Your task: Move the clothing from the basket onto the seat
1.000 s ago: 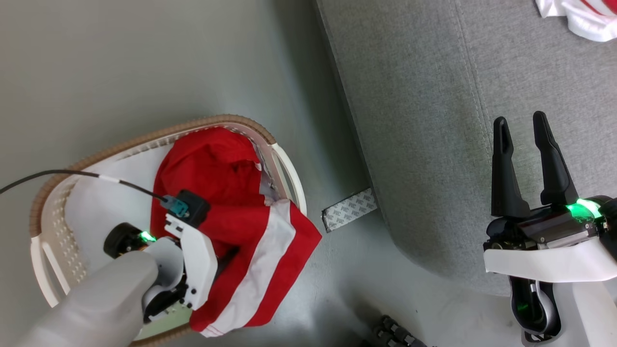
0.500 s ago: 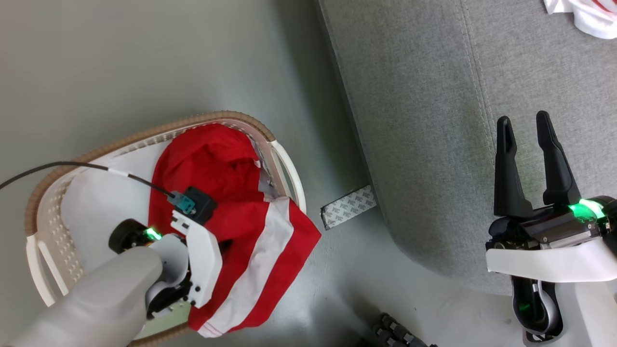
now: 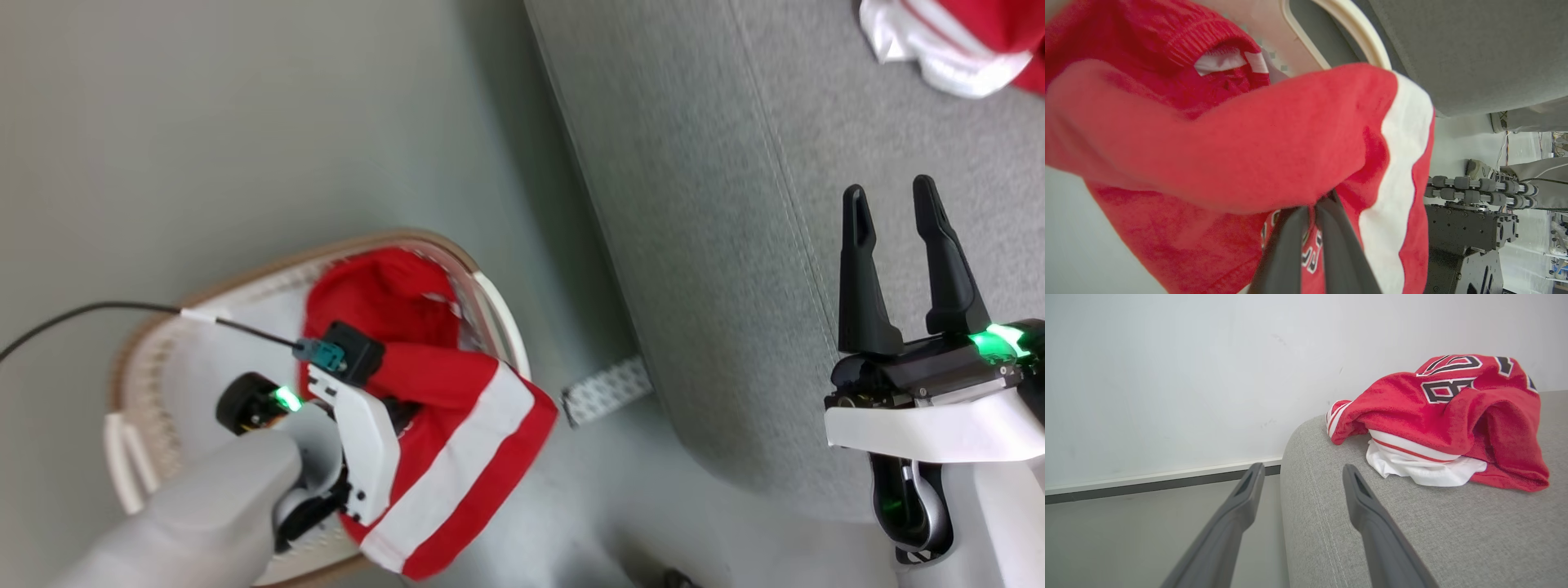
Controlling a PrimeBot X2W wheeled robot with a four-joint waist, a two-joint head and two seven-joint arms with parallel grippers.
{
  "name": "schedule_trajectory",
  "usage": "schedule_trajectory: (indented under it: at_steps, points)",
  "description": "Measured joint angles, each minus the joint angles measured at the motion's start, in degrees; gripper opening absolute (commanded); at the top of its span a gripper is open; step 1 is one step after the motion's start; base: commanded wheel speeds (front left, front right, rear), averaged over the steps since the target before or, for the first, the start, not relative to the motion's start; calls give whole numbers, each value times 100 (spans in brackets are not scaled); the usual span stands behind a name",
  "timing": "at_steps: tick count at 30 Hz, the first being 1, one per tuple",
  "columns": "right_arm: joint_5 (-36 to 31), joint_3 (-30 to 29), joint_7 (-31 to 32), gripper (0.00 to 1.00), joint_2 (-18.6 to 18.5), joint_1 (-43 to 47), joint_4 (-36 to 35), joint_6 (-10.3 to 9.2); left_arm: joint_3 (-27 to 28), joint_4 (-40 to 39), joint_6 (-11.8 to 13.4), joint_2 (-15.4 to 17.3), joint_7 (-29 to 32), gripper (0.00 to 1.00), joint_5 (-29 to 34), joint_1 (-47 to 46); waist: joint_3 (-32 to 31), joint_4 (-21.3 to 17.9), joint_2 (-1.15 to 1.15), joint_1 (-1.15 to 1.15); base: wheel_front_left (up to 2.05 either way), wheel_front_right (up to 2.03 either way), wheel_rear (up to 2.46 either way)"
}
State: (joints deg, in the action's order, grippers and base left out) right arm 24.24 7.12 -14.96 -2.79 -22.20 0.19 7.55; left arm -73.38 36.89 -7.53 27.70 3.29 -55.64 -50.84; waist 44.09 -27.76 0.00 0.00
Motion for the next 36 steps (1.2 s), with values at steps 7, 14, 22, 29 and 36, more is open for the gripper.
schedule_trajectory:
  at_steps: [7, 14, 22, 29, 36]
  points:
    - [-419, -153, 0, 100, 4, 60, 198, 0, 3, -37, 0, -389, -928, 0, -153, 165, -920, 431, 0, -1, 0, 0, 0]
    - [-667, -138, 0, 100, 9, 197, 417, 0, 1, -76, 0, -671, -1630, 0, -258, 264, -1767, 885, 0, -1, 0, 0, 0]
    - [-815, -75, 0, 100, 0, 489, 589, 0, 578, -461, -1, -845, -1834, 0, 8, 205, -2614, 1423, 0, -1, 0, 0, 0]
    - [-746, 105, 0, 100, -90, 759, 710, 0, 1610, -1141, 3, -850, -1839, 0, 899, 411, -3268, 1846, 0, -1, 0, 0, 0]
    - [-605, 452, 0, 100, -138, 885, 848, 0, 2251, -1610, 62, -917, -1840, 0, 1345, 445, -3773, 2192, 0, -2, 0, 0, 0]
